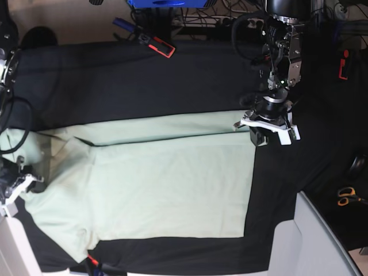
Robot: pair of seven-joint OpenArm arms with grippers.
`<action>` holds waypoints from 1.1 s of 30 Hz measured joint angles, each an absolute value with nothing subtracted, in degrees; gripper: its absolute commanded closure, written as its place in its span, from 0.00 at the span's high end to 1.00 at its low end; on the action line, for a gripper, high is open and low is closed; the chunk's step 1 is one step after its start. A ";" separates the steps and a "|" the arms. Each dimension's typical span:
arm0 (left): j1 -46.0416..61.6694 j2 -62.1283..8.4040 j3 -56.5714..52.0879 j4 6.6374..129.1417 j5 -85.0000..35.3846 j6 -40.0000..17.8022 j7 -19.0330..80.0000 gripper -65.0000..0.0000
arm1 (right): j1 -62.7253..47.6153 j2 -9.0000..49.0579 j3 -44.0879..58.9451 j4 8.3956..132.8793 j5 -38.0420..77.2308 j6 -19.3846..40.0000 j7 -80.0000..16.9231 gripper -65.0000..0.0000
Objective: Fold the T-shirt properly
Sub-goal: 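Lower the folded edge flat and open both grippers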
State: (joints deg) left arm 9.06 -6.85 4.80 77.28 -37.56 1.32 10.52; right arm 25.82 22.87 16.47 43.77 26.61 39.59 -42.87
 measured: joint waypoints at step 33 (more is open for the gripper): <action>1.69 -6.72 5.61 70.06 -34.96 1.30 10.57 0.00 | 27.11 23.05 16.53 39.55 25.98 39.57 -38.13 0.00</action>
